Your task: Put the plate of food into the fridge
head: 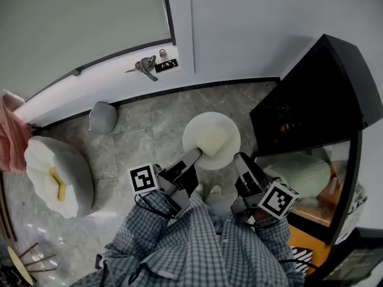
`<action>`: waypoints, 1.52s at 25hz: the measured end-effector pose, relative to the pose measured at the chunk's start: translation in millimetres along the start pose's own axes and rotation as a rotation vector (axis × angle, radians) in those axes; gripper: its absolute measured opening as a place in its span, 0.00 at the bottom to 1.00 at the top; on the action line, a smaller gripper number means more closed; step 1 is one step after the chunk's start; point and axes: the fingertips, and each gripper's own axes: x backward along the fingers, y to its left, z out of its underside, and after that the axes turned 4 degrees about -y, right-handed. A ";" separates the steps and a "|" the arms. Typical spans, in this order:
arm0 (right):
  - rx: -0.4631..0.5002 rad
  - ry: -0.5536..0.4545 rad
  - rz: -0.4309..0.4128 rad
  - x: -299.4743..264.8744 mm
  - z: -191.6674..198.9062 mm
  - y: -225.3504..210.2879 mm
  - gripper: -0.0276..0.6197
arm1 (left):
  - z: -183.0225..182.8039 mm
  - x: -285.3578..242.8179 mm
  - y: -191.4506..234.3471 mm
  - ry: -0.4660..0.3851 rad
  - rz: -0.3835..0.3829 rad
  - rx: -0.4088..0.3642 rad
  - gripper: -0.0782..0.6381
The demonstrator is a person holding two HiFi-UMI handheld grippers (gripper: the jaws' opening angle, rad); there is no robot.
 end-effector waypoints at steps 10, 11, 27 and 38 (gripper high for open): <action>0.048 0.017 0.003 -2.5 15.8 4.6 0.16 | 4.0 0.0 1.6 0.051 0.006 0.005 0.17; 0.056 0.017 0.006 -2.6 16.8 5.2 0.16 | 3.5 0.6 1.5 0.056 0.006 0.004 0.17; 0.068 -0.022 0.019 -1.7 28.4 14.0 0.16 | 0.0 12.5 1.8 0.085 0.024 0.017 0.17; 0.074 -0.021 -0.008 -9.4 21.0 11.5 0.16 | -5.5 5.8 2.5 0.069 0.020 0.009 0.17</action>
